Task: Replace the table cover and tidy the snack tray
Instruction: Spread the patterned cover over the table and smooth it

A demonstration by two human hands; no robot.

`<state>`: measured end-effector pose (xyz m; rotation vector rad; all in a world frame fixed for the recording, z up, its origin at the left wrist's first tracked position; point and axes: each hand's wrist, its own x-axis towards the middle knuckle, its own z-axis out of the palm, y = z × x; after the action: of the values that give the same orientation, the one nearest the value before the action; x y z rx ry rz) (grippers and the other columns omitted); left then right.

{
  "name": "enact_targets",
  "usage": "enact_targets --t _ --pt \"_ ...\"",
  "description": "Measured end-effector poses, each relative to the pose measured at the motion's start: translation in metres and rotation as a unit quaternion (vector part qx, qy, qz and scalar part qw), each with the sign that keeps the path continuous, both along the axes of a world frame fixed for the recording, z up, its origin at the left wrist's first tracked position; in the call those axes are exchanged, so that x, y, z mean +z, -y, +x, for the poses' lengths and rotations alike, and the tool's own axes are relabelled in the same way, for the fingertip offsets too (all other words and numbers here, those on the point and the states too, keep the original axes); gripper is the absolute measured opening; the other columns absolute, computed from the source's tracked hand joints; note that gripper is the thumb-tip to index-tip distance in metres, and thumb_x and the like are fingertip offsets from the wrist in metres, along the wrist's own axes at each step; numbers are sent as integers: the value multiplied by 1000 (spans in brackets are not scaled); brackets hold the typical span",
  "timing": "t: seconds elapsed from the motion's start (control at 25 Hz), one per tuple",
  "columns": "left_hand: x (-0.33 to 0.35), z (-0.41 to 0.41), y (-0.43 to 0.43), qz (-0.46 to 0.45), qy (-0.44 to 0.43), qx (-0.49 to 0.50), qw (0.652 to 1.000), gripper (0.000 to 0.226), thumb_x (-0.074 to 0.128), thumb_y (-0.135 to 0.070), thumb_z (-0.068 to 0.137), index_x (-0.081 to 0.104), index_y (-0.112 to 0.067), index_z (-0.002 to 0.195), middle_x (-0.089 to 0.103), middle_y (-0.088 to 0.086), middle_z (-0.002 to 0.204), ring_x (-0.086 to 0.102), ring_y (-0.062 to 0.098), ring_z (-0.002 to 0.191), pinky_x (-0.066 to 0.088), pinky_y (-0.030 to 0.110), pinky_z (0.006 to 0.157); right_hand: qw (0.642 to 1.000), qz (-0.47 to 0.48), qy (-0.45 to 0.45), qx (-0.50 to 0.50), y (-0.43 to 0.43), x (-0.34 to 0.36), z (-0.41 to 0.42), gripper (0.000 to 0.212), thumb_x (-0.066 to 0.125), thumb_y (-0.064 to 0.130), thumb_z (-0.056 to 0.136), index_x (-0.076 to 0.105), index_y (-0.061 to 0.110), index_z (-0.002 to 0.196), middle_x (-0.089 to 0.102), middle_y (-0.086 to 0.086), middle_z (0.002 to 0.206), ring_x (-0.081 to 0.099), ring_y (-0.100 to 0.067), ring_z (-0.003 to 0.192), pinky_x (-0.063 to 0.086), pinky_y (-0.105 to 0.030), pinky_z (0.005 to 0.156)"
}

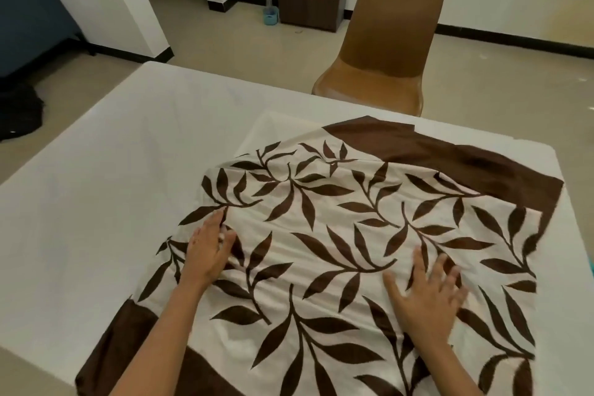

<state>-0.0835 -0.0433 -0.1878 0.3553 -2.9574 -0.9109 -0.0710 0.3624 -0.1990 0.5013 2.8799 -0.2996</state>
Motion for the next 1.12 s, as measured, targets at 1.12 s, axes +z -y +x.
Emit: enact_targets --t 1.12 --pt "59 52 -197 167 123 -235 950 45 55 -23 93 39 -23 135 66 1 105 65 12 87 54 27 77 914 -391 -97 50 116 77 -65 37 77 37 77 61 13 100 62 3 87 60 -17 87 44 -20 69"
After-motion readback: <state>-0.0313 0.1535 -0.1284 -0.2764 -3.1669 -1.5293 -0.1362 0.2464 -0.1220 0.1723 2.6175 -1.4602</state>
